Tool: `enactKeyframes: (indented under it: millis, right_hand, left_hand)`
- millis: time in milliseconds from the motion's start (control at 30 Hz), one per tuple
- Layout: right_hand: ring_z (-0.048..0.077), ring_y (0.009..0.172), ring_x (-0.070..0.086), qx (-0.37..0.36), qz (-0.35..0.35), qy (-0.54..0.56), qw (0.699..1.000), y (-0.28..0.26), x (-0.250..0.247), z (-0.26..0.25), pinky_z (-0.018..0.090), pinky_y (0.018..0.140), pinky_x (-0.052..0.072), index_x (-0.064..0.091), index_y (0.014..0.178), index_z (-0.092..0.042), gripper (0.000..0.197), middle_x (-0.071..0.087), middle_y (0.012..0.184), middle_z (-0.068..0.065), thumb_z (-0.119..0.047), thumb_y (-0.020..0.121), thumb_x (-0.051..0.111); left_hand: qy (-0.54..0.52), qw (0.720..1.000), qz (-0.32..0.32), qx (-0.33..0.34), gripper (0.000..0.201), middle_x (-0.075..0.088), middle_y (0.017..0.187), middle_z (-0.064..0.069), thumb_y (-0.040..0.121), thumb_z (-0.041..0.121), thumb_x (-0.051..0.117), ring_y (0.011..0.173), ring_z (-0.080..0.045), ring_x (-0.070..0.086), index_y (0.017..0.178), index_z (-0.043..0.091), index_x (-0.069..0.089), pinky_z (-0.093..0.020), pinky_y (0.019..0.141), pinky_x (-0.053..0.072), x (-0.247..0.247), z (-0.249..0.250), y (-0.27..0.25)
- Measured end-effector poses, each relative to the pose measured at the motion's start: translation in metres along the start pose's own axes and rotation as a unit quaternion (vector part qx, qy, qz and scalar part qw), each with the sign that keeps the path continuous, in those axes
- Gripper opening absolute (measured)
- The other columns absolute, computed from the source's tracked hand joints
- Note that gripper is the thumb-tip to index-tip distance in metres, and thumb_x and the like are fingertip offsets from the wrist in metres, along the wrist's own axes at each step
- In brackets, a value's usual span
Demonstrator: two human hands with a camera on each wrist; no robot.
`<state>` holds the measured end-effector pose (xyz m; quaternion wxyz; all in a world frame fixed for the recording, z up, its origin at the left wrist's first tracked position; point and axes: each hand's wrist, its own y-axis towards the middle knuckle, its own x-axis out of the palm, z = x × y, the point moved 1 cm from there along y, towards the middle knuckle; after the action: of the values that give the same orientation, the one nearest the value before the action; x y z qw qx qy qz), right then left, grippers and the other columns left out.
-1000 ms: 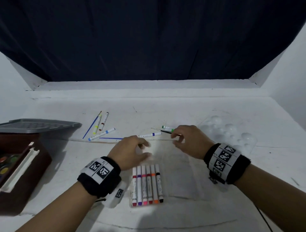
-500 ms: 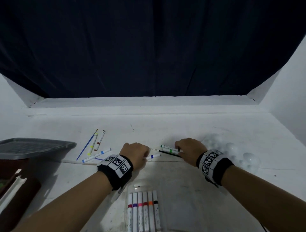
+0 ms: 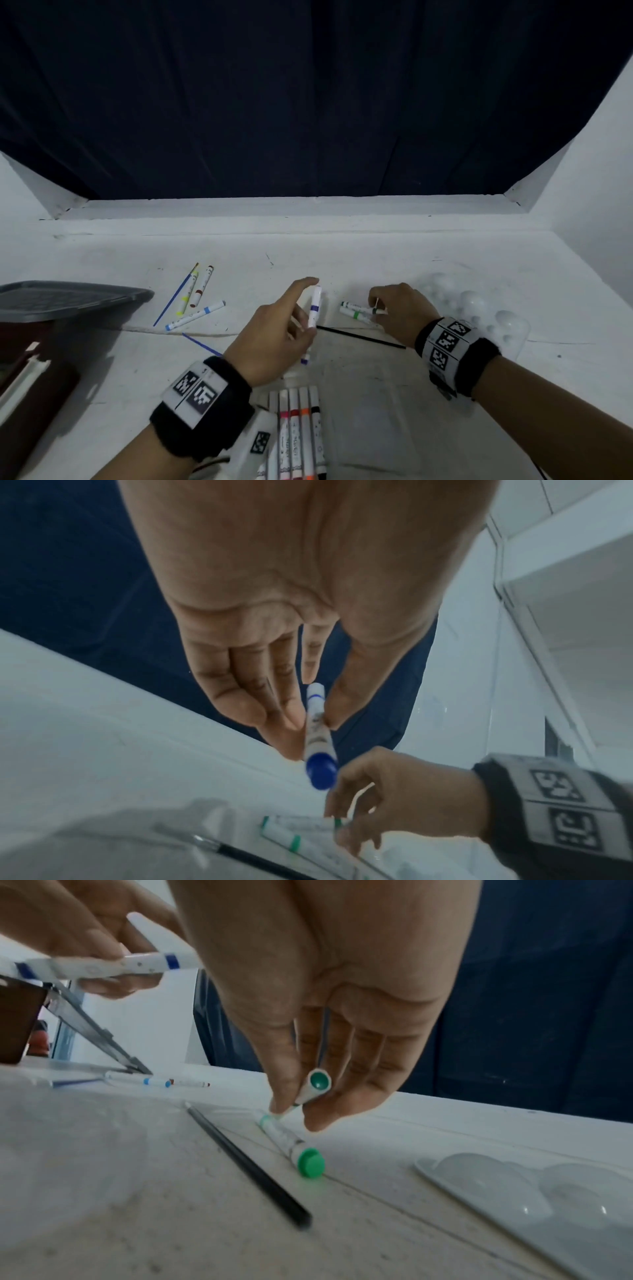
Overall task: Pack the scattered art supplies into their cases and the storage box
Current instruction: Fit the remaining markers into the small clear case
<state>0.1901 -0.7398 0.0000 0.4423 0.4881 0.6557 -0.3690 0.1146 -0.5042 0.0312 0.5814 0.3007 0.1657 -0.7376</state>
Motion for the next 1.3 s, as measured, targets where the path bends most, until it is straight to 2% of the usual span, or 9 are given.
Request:
enactKeyframes:
  millis: [67, 200, 300, 433, 633, 767, 967, 1067, 1300]
  right_hand:
    - [0.012, 0.073, 0.061, -0.015, 0.044, 0.069, 0.997, -0.011, -0.003, -0.002, 0.031, 0.070, 0.054, 0.065, 0.085, -0.022, 0.009, 0.067, 0.084, -0.006, -0.028, 0.081, 0.071]
    - [0.002, 0.062, 0.059, -0.033, 0.082, 0.250, 0.964, -0.041, -0.011, -0.015, 0.013, 0.059, 0.044, 0.068, 0.073, -0.025, 0.012, 0.067, 0.073, -0.009, -0.027, 0.076, 0.080]
    - [0.008, 0.059, 0.059, -0.024, 0.053, 0.359, 0.932, -0.062, -0.012, -0.024, 0.024, 0.056, 0.048, 0.067, 0.067, -0.021, 0.020, 0.069, 0.072, 0.002, -0.031, 0.079, 0.079]
    - [0.016, 0.062, 0.060, -0.007, -0.005, 0.440, 0.898, -0.084, -0.005, -0.028, 0.032, 0.057, 0.052, 0.066, 0.079, -0.001, 0.025, 0.065, 0.071, 0.015, -0.023, 0.091, 0.068]
    - [0.017, 0.061, 0.064, 0.010, -0.119, 0.367, 0.922, -0.097, 0.025, -0.028, 0.033, 0.056, 0.054, 0.064, 0.096, -0.003, 0.017, 0.066, 0.068, 0.005, -0.019, 0.091, 0.067]
    - [0.012, 0.058, 0.064, 0.014, -0.151, 0.336, 0.929, -0.097, 0.038, -0.035, 0.025, 0.053, 0.052, 0.057, 0.117, -0.012, 0.034, 0.071, 0.073, 0.010, -0.021, 0.088, 0.071]
    - [0.009, 0.063, 0.067, -0.021, -0.147, 0.249, 0.957, -0.096, 0.033, -0.039, 0.023, 0.060, 0.054, 0.058, 0.121, -0.016, 0.040, 0.073, 0.088, 0.006, -0.026, 0.085, 0.074]
    - [0.002, 0.070, 0.060, -0.044, -0.163, 0.180, 0.969, -0.096, 0.026, -0.039, 0.019, 0.069, 0.048, 0.056, 0.127, -0.021, 0.058, 0.068, 0.097, -0.004, -0.032, 0.076, 0.081]
    - [0.008, 0.082, 0.049, -0.097, -0.183, 0.068, 0.976, -0.094, 0.026, -0.045, 0.022, 0.073, 0.039, 0.053, 0.128, -0.019, 0.073, 0.058, 0.118, -0.004, -0.037, 0.066, 0.087]
  left_hand:
    - [-0.034, 0.999, -0.014, -0.016, 0.061, 0.062, 0.082, 0.003, 0.089, 0.017, 0.069, 0.066, -0.012, 0.064, 0.135, 0.045, 0.041, -0.019, 0.064, 0.051, 0.007, 0.004, -0.017]
    - [-0.044, 0.997, -0.058, -0.037, 0.057, 0.065, 0.083, 0.000, 0.085, 0.020, 0.075, 0.064, -0.014, 0.067, 0.126, 0.042, 0.043, -0.023, 0.063, 0.054, 0.025, 0.006, -0.046]
    - [-0.048, 0.992, -0.087, -0.080, 0.057, 0.066, 0.087, -0.001, 0.082, 0.021, 0.079, 0.062, -0.013, 0.070, 0.121, 0.039, 0.043, -0.021, 0.061, 0.055, 0.039, 0.006, -0.059]
    - [-0.028, 0.989, -0.107, -0.102, 0.057, 0.068, 0.079, 0.001, 0.078, 0.024, 0.083, 0.053, -0.001, 0.060, 0.118, 0.035, 0.044, -0.015, 0.057, 0.048, 0.056, 0.006, -0.064]
    - [0.048, 0.987, -0.105, -0.112, 0.057, 0.069, 0.075, 0.003, 0.074, 0.034, 0.084, 0.060, -0.001, 0.062, 0.115, 0.030, 0.044, -0.014, 0.057, 0.047, 0.062, 0.008, -0.055]
    - [0.124, 0.976, -0.138, -0.111, 0.067, 0.063, 0.079, 0.009, 0.070, 0.050, 0.082, 0.073, -0.004, 0.061, 0.125, 0.026, 0.052, -0.019, 0.068, 0.049, 0.061, 0.007, -0.052]
    - [0.202, 0.964, -0.155, -0.077, 0.083, 0.047, 0.104, 0.014, 0.072, 0.063, 0.074, 0.095, -0.006, 0.046, 0.142, 0.030, 0.044, -0.023, 0.087, 0.041, 0.051, 0.004, -0.056]
    - [0.222, 0.960, -0.160, -0.067, 0.087, 0.042, 0.114, 0.009, 0.069, 0.064, 0.075, 0.105, -0.010, 0.045, 0.142, 0.029, 0.043, -0.029, 0.093, 0.044, 0.053, 0.005, -0.058]
    - [0.278, 0.945, -0.163, -0.056, 0.087, 0.041, 0.117, 0.006, 0.066, 0.065, 0.076, 0.103, -0.015, 0.047, 0.138, 0.029, 0.043, -0.032, 0.089, 0.046, 0.056, 0.003, -0.055]
